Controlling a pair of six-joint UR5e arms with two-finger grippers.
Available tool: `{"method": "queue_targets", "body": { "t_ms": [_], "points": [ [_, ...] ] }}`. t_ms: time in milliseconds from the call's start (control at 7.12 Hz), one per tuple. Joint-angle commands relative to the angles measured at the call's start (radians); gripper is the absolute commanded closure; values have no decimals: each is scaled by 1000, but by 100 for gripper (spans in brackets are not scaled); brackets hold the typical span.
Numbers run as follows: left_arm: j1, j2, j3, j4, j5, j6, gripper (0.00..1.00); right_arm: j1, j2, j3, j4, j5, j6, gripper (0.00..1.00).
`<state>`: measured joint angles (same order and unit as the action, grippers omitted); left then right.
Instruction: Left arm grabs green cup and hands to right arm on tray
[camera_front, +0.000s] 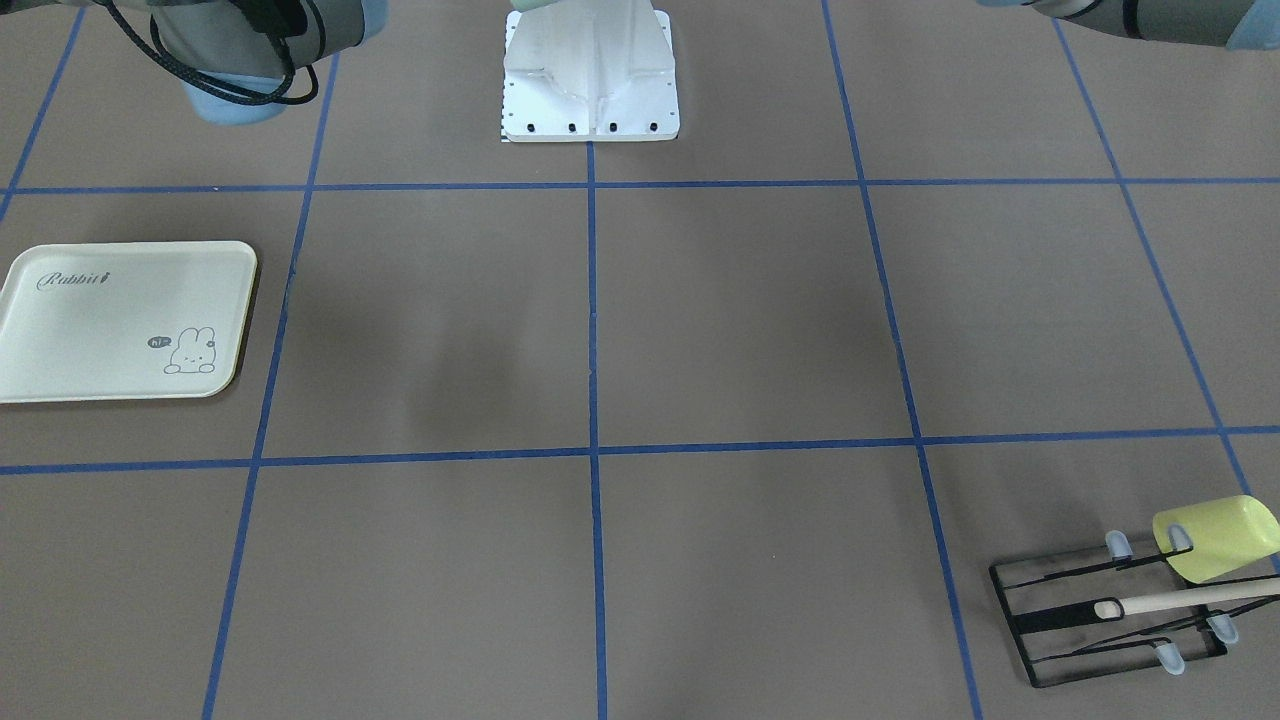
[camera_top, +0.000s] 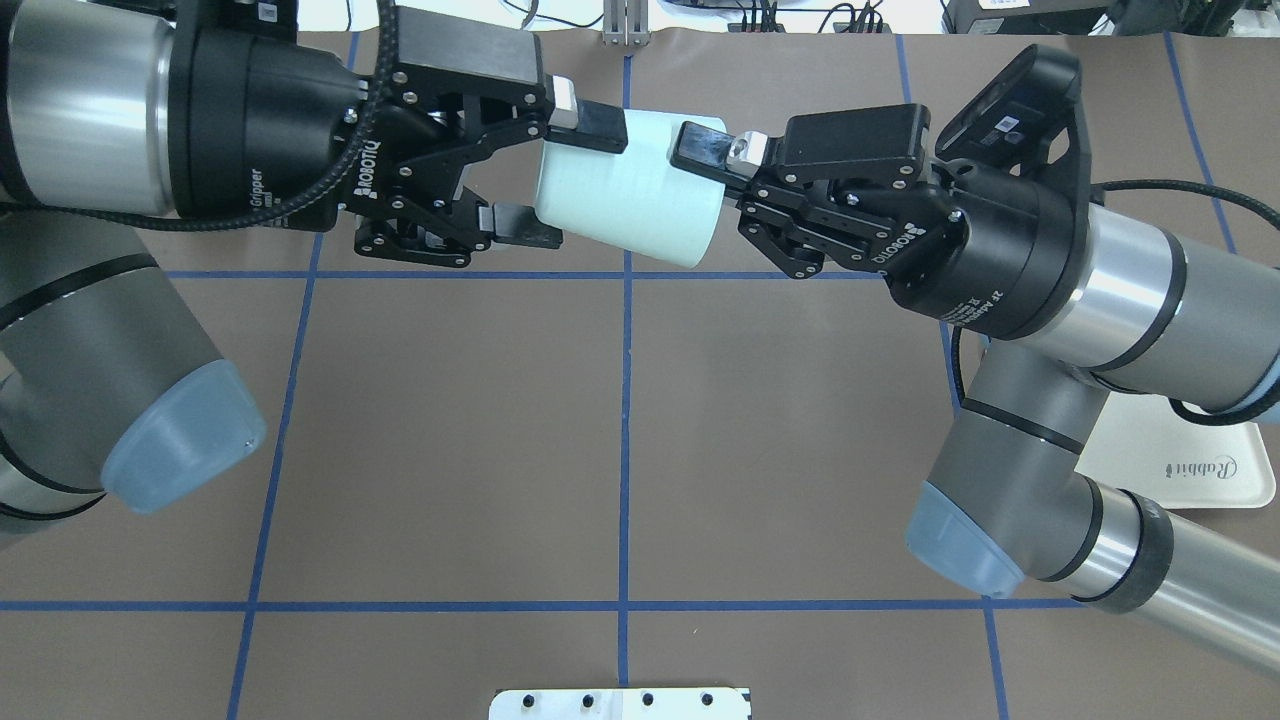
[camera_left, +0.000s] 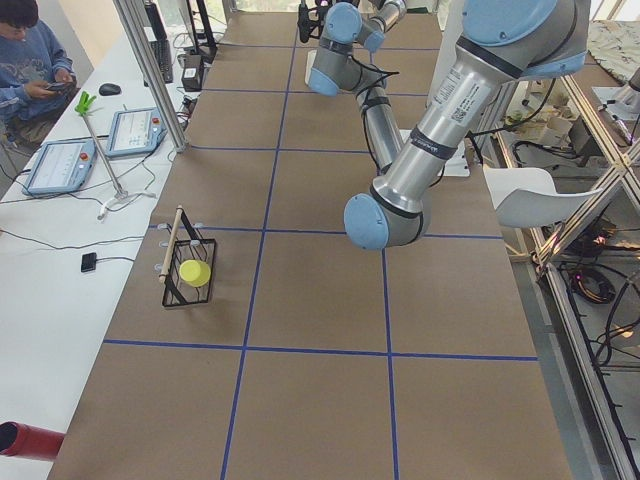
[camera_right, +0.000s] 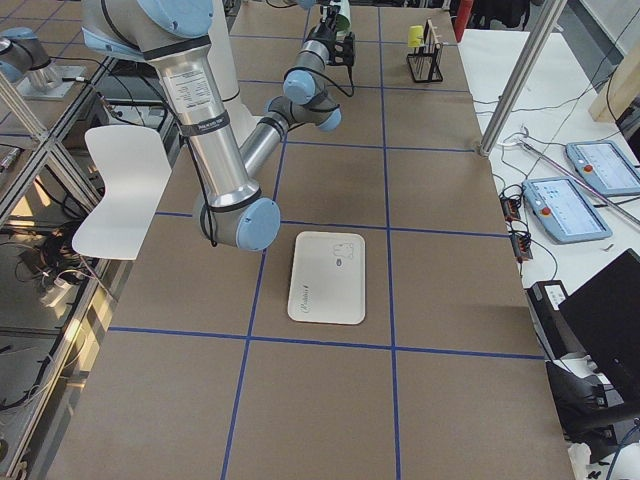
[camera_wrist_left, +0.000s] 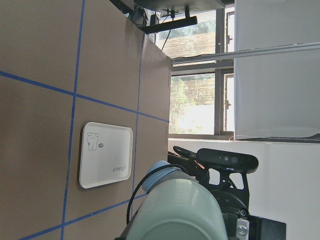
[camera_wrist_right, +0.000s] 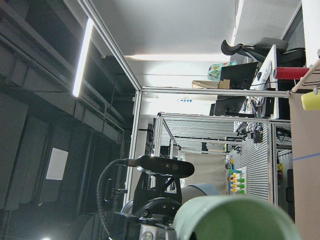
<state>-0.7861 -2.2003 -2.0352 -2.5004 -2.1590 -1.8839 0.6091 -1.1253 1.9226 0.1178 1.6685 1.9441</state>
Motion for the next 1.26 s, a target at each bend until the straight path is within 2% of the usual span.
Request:
{"method": "queue_targets", "body": {
  "t_ms": [0, 281, 703, 843, 1124],
  "points": [
    [-10, 2, 9, 3, 2, 42, 0, 3, -10, 3, 0, 2, 1, 100],
    [-10, 2, 9, 2, 24, 42, 0, 56, -36, 1, -45, 61, 3, 100],
    [-9, 13, 27, 3, 30, 45, 0, 191, -36, -2, -333, 229, -13, 100],
    [-10, 14, 48, 6, 34, 55, 0, 224, -36, -2, -462, 290, -77, 100],
    [-13, 85, 95, 12, 40, 194, 0, 270, -59, -2, -709, 365, -221, 100]
  ]
}}
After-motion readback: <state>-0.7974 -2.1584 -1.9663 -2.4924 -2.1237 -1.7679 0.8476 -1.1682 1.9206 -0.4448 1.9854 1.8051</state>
